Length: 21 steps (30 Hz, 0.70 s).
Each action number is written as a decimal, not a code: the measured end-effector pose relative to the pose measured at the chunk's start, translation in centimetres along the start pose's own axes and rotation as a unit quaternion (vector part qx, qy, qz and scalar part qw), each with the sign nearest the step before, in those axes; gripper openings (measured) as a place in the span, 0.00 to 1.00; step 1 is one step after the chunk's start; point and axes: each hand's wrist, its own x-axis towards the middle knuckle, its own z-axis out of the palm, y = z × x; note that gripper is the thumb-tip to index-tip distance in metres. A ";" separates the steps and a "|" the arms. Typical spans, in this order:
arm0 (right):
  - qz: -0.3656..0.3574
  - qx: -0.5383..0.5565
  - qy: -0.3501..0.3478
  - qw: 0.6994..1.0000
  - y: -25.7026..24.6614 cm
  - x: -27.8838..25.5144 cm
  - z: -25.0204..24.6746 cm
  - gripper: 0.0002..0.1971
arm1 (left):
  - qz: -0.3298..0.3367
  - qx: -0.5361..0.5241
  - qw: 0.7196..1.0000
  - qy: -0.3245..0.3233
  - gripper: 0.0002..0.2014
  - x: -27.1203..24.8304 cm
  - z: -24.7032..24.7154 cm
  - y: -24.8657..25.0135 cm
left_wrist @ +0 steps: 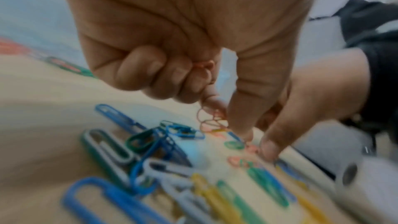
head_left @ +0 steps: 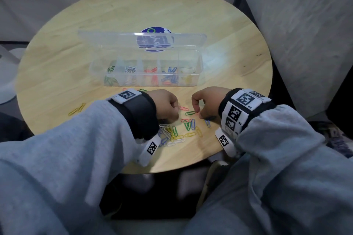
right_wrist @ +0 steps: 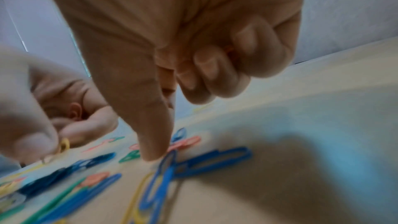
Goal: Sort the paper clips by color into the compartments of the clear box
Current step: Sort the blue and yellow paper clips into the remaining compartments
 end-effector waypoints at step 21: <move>0.015 0.268 -0.016 0.963 0.3 -0.3 -1.5 0.12 | -0.070 -0.295 0.952 -0.040 0.13 0.4 -0.4 -2.5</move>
